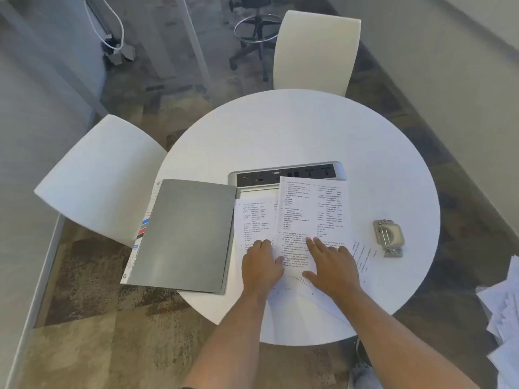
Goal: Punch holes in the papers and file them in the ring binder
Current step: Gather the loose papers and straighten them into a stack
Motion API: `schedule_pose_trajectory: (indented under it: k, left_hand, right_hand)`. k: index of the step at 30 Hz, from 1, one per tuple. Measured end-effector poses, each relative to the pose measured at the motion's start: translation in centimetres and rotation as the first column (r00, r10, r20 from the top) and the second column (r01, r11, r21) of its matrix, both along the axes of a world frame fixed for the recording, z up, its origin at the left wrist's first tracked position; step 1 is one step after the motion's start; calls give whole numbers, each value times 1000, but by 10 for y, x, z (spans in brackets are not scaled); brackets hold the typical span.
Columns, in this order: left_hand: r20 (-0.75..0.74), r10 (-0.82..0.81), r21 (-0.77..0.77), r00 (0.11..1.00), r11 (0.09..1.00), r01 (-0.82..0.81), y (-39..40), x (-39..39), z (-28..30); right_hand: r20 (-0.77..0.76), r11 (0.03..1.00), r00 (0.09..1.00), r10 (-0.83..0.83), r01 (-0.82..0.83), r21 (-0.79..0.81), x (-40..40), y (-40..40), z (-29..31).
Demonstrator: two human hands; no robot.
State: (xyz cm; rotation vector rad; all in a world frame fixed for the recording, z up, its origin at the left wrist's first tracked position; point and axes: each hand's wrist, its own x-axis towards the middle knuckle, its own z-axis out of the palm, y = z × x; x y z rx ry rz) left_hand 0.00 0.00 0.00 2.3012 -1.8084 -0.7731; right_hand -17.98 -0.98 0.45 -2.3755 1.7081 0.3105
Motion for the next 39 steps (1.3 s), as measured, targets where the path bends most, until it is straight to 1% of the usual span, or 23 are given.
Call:
schedule_pose_trajectory:
  k: [2, 7, 9, 17, 19, 22, 25, 27, 28, 30, 32, 33, 34, 35, 37, 38, 39]
  left_hand:
    - [-42, 106, 19, 994, 994, -105, -4, -4, -2]
    - [-64, 284, 78, 957, 957, -279, -16, -15, -4]
    - [-64, 339, 93, 938, 938, -333, -22, -17, -5]
    - [-7, 440, 152, 898, 888, -434, -32, -36, -8]
    - [-14, 478, 172, 878, 866, -469, -32, -44, -9]
    - [-121, 543, 212, 831, 832, -512, -29, -52, -10]
    - [-306, 545, 258, 780, 837, -483, -26, -53, -13]
    - [-404, 543, 261, 736, 840, -477, -24, -51, -13]
    - [-456, 547, 258, 702, 836, -485, -22, -49, -12]
    - [-568, 567, 281, 596, 814, -508, -21, -46, -12]
    - [-650, 594, 342, 473, 785, -516, -20, -42, -10]
    - [-662, 598, 358, 451, 782, -511, -19, -40, -9]
    - [-659, 591, 348, 465, 787, -509, -17, -38, -8]
    - [-641, 580, 312, 502, 795, -521, -15, -36, -7]
    - [-543, 576, 185, 611, 792, -582, -9, -31, -1]
    - [-437, 581, 101, 686, 790, -605, -7, -27, 0]
    - [-296, 574, 27, 764, 804, -594, -4, -21, -1]
  right_hand:
    - [-32, 999, 999, -24, 26, 47, 2, -6, 1]
    - [-77, 998, 997, -14, 19, 63, 4, -16, -3]
    - [-67, 998, 998, -20, 24, 58, 5, -18, -6]
    - [-54, 998, 998, -38, 41, 50, 5, -13, -12]
    - [-55, 997, 998, -36, 39, 61, 5, -13, -12]
    - [-45, 998, 999, -24, 27, 58, 5, -12, -13]
    - [-30, 998, 999, -20, 21, 52, 1, -11, -15]
    - [-13, 999, 1000, -29, 29, 34, 0, -10, -18]
    - [0, 999, 999, -49, 49, 22, 0, -8, -19]
    - [70, 996, 994, -85, 86, -20, 1, -5, -20]
    - [137, 996, 989, -50, 60, -69, 1, 0, -19]
    - [163, 995, 987, -9, 24, -93, 1, 2, -17]
    - [178, 993, 984, 29, -9, -115, 0, 4, -16]
    - [183, 991, 982, 48, -24, -130, -1, 5, -17]
    - [231, 989, 972, 28, 7, -149, -3, 9, -21]
    - [279, 986, 960, 0, 46, -159, -4, 11, -23]
    - [316, 984, 948, -33, 87, -156, -5, 12, -23]
